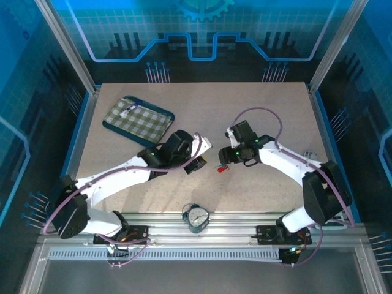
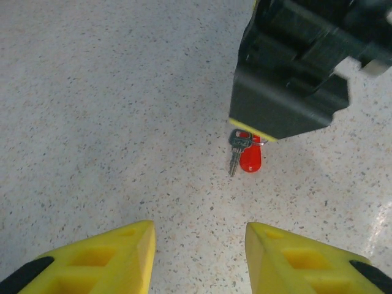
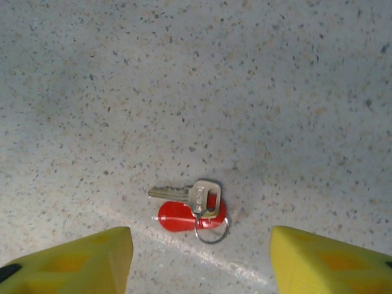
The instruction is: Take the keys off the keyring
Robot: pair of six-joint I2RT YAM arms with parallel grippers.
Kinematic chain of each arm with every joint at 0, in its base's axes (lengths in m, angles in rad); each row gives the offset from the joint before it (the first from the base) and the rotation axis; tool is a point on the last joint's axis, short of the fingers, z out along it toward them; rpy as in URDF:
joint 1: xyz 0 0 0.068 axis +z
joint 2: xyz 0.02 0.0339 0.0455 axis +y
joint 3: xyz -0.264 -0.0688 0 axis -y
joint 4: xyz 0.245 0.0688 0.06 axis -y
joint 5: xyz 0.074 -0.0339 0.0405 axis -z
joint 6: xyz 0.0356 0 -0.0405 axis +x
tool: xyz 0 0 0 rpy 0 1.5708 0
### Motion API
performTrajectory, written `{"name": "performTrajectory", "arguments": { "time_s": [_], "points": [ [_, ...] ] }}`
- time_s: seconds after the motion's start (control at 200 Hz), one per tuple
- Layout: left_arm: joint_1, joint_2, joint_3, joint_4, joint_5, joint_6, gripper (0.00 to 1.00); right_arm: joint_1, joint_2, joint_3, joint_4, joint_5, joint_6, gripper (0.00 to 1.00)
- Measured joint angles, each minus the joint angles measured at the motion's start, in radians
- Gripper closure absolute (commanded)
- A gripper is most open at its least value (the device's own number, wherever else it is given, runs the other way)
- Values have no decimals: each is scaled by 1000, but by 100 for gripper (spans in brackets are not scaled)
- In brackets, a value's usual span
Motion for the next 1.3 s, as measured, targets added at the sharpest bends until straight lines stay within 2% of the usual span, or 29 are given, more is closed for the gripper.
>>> {"name": "performTrajectory", "arguments": {
  "time_s": [0.27, 0.745, 0.91, 1.025, 1.095, 1.295],
  "points": [
    [0, -91, -46, 6, -44, -67, 54, 102, 184, 105, -85, 136, -101, 35],
    [0, -140, -103, 23, -63, -128, 54, 133, 331, 190, -137, 188, -148, 39],
    [0, -142, -104, 34, -66, -129, 54, 137, 351, 215, -140, 191, -148, 47],
    [0, -142, -104, 37, -66, -138, 54, 137, 369, 237, -146, 190, -121, 60],
    [0, -142, -104, 41, -65, -147, 54, 130, 370, 244, -147, 190, -103, 64],
    [0, -142, -104, 42, -63, -154, 54, 37, 373, 241, -114, 120, -9, 74]
  ]
}}
